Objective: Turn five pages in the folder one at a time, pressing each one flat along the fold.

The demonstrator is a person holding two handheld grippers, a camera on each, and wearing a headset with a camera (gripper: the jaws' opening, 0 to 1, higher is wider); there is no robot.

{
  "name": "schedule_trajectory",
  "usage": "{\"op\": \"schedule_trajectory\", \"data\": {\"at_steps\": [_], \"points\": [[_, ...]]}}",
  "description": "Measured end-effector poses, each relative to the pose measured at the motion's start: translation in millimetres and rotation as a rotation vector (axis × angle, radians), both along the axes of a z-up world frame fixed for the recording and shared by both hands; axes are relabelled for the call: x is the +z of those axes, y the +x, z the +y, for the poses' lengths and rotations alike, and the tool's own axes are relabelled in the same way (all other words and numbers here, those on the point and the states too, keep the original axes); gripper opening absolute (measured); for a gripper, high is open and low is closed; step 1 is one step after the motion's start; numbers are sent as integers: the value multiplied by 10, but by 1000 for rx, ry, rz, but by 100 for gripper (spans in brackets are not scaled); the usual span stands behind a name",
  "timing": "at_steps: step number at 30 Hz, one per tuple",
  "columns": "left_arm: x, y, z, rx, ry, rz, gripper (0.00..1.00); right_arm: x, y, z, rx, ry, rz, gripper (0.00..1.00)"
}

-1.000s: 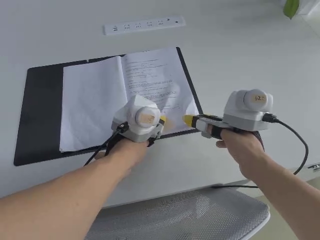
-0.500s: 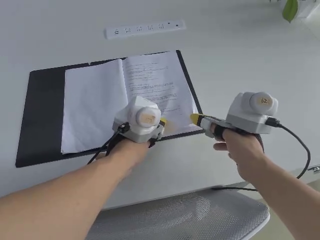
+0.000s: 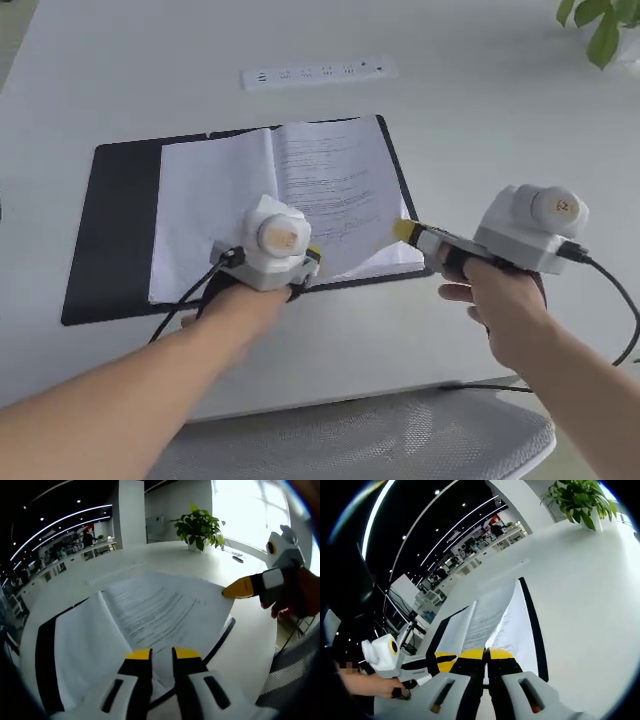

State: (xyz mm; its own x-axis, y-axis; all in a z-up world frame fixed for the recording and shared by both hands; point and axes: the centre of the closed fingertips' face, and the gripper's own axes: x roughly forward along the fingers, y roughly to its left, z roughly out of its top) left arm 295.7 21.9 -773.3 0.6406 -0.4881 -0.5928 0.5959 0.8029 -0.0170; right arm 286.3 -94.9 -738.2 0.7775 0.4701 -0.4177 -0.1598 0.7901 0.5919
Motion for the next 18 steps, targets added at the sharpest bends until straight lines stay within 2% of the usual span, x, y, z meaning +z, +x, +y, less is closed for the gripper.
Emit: {"op": "schedule_trajectory", "data": {"at_steps": [6,9,12,18], "points": [[297,-11,431,76,-49,-41,12,356,71,329,56,10,-104,0],[413,-33,642,104,-60,-60,13,485,86,541,90,31,-134,0],[516,-85,878,136,-71,-75,14,561,100,763,134,18,-163,0],[559,-201,1236,178,-82,-74,15,586,87,1242,224,18,-174,0]]}}
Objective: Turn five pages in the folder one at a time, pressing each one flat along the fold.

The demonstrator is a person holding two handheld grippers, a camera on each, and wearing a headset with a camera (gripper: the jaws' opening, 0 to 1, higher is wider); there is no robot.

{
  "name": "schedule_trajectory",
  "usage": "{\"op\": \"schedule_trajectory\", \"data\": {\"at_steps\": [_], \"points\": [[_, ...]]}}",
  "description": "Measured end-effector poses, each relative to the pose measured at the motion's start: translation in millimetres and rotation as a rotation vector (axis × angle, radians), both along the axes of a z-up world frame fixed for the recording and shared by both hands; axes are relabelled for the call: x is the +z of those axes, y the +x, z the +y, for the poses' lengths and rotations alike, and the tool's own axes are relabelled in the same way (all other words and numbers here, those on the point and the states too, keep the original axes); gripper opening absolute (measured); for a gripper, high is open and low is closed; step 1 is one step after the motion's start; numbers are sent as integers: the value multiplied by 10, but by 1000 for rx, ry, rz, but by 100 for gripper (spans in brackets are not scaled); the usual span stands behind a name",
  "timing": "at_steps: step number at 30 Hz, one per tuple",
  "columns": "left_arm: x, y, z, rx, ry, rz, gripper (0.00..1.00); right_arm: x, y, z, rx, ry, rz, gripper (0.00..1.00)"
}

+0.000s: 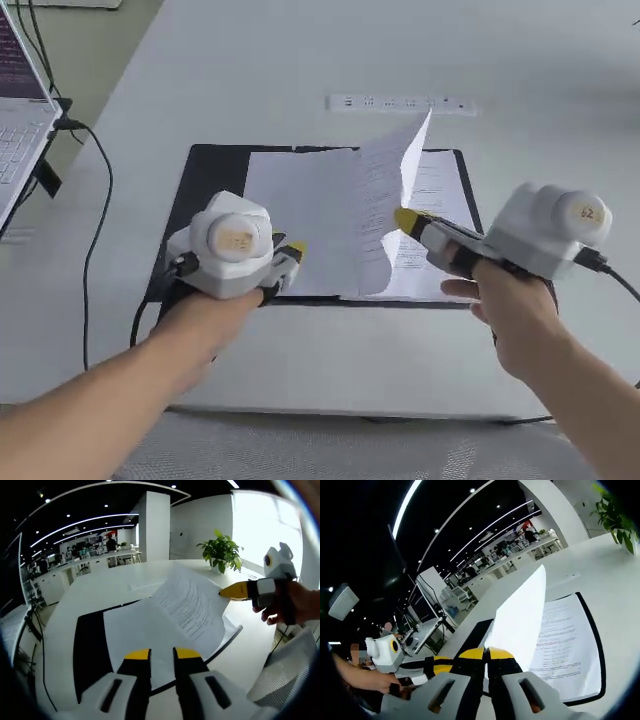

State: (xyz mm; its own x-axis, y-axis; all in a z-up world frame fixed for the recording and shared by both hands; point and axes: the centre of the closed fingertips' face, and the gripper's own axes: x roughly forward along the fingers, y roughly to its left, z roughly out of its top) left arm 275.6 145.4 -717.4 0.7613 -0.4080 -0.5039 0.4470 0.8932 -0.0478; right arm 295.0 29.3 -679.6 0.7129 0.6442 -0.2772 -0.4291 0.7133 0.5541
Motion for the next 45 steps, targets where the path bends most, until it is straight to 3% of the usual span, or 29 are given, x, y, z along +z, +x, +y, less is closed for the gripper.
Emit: {"op": "schedule_trajectory", "data": {"at_steps": [12,18,25,32,37,42,45], "points": [[2,-167,706,94,-17,7,16,-216,-11,830,144,-64,34,0],[-53,-227,938,122,-22,21,16,-338,-67,1150,195,-94,70,0],[-212,-288,1148,144,-20,58,16,-729,-131,1556,267,-162,156,0],[-340,-321,1265,158,-23,89,15,-965,-223,1832,314,-170,214,2],[-423,-322,1275,157,-21,105,15,-1147,-165,1835,323,-165,250,4],[-504,-317,1231,143,-20,122,14,-1202,-165,1822,328,-125,275,9],[-557,-302,1198,133,-18,131,14,-1151,-174,1826,331,-57,293,11]]}}
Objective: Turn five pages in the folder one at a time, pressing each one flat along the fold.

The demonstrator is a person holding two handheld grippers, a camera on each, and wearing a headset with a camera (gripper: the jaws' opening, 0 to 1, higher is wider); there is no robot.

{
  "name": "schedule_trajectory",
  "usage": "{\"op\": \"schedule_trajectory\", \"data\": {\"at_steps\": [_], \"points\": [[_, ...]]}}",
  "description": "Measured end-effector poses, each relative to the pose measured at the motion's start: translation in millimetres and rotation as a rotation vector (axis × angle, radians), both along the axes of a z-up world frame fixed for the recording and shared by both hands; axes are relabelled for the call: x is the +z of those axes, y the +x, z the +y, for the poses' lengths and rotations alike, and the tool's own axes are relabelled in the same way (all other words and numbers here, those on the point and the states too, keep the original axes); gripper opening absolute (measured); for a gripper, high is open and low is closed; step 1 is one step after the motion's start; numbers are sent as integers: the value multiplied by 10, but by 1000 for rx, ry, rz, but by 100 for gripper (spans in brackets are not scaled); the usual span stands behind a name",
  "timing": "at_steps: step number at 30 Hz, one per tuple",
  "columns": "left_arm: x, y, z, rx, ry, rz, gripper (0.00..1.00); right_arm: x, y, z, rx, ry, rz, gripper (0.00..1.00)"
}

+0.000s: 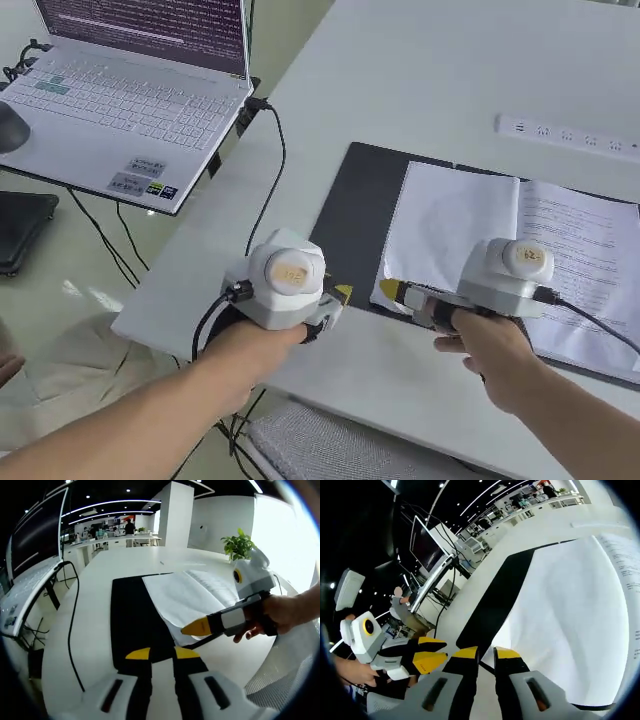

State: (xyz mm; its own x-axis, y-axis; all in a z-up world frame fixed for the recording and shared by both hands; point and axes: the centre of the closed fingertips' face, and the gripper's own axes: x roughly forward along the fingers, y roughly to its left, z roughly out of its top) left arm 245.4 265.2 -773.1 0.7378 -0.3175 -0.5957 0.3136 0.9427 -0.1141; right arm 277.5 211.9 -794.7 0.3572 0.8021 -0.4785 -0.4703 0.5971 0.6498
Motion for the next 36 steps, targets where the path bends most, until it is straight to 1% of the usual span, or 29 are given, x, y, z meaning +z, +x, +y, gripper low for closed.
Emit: {"op": "schedule_trajectory", "data": {"at_steps": [1,2,4,6,7,8,9,10,11,13,16,17,18,20,21,22,23,25,26,27,28,30,31,32,33,34,35,36], "points": [[-13,6,-10,-1,1,2,14,38,-11,-3,-4,20,4,12],[-27,14,-29,-5,1,4,14,101,13,-34,-19,45,0,12],[-47,36,-80,-12,-5,10,13,171,64,-112,-43,56,-10,12],[-24,61,-148,-27,-11,-2,13,288,155,-210,-74,90,-27,10],[-20,86,-194,-34,-12,-3,13,334,212,-281,-91,97,-31,10],[-16,110,-233,-42,-16,-7,13,349,257,-341,-101,93,-31,10],[-9,149,-290,-53,-19,-17,12,418,280,-400,-118,99,-43,10],[-9,175,-326,-58,-21,-18,12,439,329,-454,-131,103,-50,9],[-3,199,-367,-66,-25,-22,12,436,366,-511,-139,96,-47,8],[9,262,-473,-84,-29,-31,11,460,458,-645,-164,91,-56,8],[0,354,-636,-117,-27,-40,11,430,589,-842,-190,74,-57,7],[-9,376,-666,-121,-25,-41,11,419,618,-885,-199,71,-56,7],[-36,405,-715,-131,-21,-38,10,406,659,-945,-206,67,-53,7],[-59,409,-760,-139,-12,-28,10,404,711,-1010,-216,68,-57,6],[-73,418,-778,-140,-10,-29,9,395,739,-1038,-220,67,-55,6],[-103,426,-795,-143,-6,-28,9,376,780,-1081,-232,72,-43,6],[-135,425,-800,-141,-6,-17,8,365,813,-1105,-241,80,-35,6],[-204,412,-795,-143,7,-13,7,347,883,-1148,-254,101,-22,6],[-265,398,-772,-138,12,4,6,319,922,-1164,-253,99,-14,6],[-301,386,-754,-133,15,13,5,300,942,-1173,-250,98,-6,5],[-337,377,-726,-125,22,18,4,280,979,-1184,-247,109,8,5],[-421,322,-658,-111,41,42,4,249,1038,-1201,-248,120,35,4],[-468,289,-602,-94,48,51,3,248,1068,-1209,-248,121,33,4],[-394,363,-615,-83,18,-18,2,245,1099,-1216,-247,121,31,3],[-429,328,-587,-81,23,2,1,231,1148,-1230,-245,120,36,3],[-442,319,-584,-87,28,5,0,227,1178,-1238,-245,122,38,2],[-450,336,-579,-84,29,2,0,228,1210,-1244,-247,127,40,2],[-452,341,-579,-84,30,1,0,220,1262,-1250,-250,134,51,2]]}}
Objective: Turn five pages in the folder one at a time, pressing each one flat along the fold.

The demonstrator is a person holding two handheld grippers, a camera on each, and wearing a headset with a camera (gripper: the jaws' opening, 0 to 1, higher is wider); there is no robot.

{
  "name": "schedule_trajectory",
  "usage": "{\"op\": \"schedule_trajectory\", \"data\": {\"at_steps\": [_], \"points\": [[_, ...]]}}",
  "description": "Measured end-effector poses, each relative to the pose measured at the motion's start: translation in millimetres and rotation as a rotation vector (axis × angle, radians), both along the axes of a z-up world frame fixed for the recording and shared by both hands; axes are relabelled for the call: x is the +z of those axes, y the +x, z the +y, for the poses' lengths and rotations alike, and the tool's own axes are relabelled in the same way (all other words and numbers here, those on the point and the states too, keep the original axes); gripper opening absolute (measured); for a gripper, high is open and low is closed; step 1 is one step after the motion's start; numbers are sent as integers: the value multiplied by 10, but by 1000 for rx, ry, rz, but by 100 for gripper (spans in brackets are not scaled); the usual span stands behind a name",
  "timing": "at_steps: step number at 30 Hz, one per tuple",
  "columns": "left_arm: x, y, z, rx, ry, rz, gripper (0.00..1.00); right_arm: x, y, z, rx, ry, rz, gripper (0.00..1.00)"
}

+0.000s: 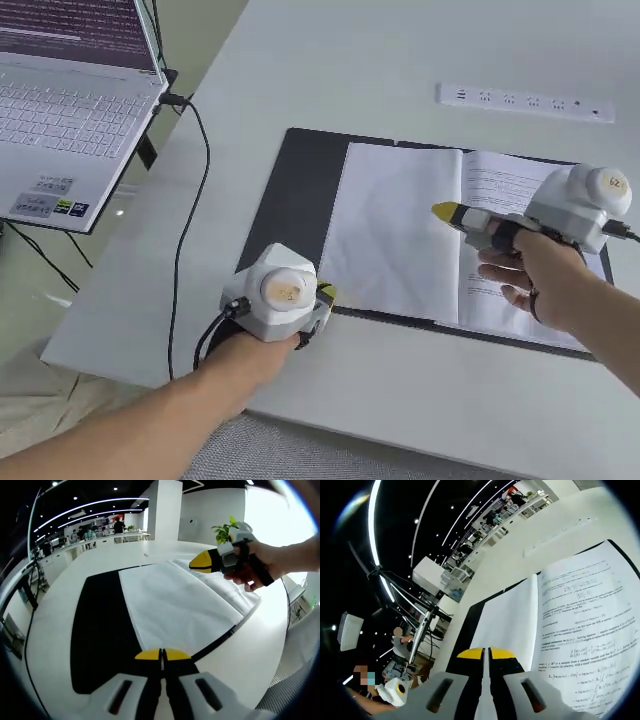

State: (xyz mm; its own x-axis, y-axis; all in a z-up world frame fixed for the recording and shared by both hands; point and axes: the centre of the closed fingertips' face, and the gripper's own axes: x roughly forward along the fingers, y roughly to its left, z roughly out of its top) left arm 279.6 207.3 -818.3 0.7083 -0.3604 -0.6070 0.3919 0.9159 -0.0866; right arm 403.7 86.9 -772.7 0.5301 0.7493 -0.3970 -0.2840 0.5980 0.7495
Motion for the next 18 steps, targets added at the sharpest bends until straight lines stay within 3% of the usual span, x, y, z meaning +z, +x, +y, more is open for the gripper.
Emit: {"op": "schedule_trajectory", "data": {"at_steps": [5,9,13,16,18], "points": [[-13,0,1,-3,9,-11,0,-36,200,-31,-23,35,23,0],[-14,-5,-4,13,6,-16,0,-122,269,-82,-42,48,60,0],[-6,-12,-7,16,10,-16,0,-200,310,-98,-49,73,117,0],[1,-17,-11,15,13,-15,0,-294,326,-92,-37,84,186,0],[3,-20,-13,16,13,-14,0,-252,360,-66,-32,121,200,0]]}}
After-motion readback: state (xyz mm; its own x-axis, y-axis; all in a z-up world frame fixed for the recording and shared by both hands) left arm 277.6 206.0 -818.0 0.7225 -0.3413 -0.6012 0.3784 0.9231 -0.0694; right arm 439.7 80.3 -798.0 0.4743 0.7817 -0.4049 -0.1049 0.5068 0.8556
